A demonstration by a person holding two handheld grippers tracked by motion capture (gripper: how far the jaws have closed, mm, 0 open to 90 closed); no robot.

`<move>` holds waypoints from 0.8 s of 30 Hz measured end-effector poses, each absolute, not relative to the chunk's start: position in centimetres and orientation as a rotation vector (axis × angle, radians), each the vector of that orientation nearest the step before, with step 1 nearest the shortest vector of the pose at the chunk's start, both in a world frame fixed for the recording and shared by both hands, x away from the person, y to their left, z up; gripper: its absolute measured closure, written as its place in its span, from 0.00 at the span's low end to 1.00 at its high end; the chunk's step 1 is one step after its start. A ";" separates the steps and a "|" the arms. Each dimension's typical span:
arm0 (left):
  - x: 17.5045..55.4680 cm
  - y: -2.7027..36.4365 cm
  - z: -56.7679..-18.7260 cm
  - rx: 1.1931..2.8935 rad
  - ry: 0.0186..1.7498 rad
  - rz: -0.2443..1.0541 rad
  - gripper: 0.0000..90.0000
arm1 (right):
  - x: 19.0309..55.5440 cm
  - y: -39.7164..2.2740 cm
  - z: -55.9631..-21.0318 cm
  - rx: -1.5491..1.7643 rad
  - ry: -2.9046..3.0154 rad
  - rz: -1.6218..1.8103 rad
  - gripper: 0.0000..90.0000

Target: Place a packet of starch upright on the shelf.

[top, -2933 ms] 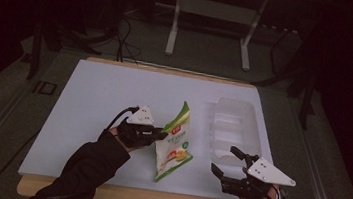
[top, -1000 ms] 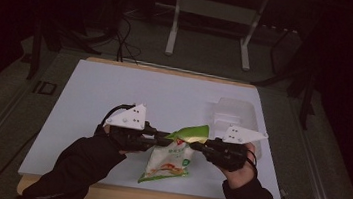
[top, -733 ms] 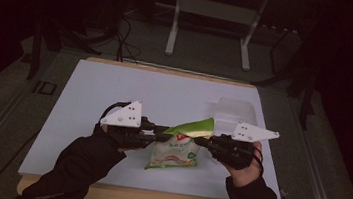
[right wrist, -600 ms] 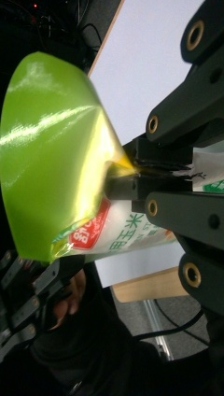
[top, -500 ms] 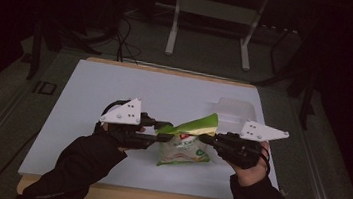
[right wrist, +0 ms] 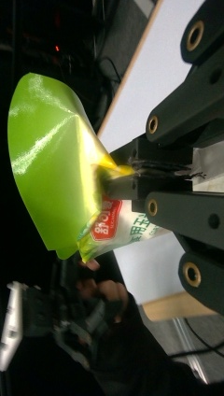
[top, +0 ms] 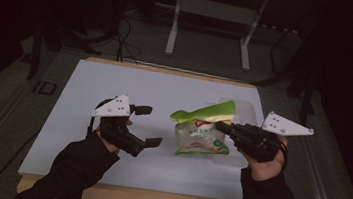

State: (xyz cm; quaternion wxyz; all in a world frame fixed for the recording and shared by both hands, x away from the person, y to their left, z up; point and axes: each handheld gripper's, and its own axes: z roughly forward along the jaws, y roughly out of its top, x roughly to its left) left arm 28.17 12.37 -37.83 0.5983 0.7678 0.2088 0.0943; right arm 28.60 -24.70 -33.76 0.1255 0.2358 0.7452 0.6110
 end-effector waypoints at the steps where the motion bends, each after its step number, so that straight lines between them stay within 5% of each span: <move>1: 28.1 12.5 -38.1 1.784 0.495 0.218 0.01 | 28.7 -24.9 -33.6 0.691 2.162 1.780 0.96; 11: 27.5 13.8 -42.5 1.862 0.505 0.249 0.01 | 29.8 -27.9 -31.1 0.774 2.031 1.776 0.96; 24: 26.7 15.9 -45.7 1.735 0.583 0.212 0.01 | 32.0 -31.7 -30.1 0.910 1.903 1.697 0.96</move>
